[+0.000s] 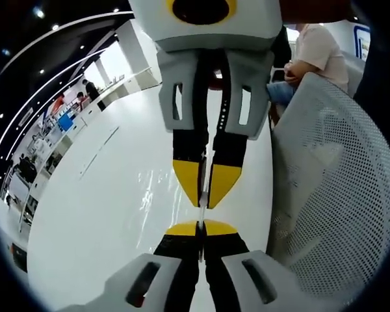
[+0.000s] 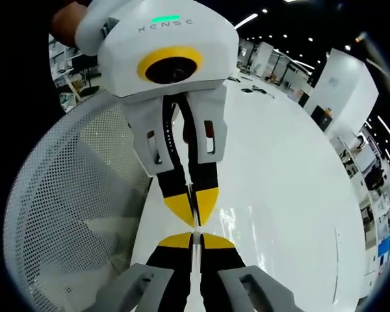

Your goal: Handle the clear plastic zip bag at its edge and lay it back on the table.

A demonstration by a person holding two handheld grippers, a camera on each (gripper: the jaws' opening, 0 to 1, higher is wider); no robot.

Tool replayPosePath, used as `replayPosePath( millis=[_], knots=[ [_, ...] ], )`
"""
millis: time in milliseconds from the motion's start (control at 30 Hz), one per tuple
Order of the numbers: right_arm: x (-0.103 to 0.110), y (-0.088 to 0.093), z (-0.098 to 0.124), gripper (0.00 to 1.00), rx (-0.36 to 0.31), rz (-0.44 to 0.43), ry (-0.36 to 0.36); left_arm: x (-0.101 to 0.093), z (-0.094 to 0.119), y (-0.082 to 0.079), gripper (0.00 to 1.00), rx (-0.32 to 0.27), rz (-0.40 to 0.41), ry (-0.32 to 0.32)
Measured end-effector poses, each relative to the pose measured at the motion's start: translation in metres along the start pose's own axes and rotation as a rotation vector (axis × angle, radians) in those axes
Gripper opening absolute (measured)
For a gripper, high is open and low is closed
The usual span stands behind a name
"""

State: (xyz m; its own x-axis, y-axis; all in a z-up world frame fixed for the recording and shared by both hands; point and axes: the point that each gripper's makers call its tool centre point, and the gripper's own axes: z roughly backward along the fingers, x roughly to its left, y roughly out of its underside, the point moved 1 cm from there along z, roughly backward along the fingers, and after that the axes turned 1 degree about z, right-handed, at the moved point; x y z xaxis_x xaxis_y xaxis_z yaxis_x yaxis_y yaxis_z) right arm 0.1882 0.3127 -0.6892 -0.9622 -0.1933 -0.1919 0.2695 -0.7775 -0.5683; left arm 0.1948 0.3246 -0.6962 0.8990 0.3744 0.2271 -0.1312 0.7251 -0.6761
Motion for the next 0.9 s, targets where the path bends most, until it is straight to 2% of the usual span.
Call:
replayPosePath(
  millis=[333,900],
  knots=[
    [0.000,0.001,-0.001,0.00,-0.005,0.005,-0.005,0.000,-0.001,0.004,0.00,0.007,0.051,0.002],
    [0.004,0.012,0.001,0.00,0.008,0.000,-0.006,-0.006,-0.001,0.009,0.00,0.037,0.061,0.024]
  ],
)
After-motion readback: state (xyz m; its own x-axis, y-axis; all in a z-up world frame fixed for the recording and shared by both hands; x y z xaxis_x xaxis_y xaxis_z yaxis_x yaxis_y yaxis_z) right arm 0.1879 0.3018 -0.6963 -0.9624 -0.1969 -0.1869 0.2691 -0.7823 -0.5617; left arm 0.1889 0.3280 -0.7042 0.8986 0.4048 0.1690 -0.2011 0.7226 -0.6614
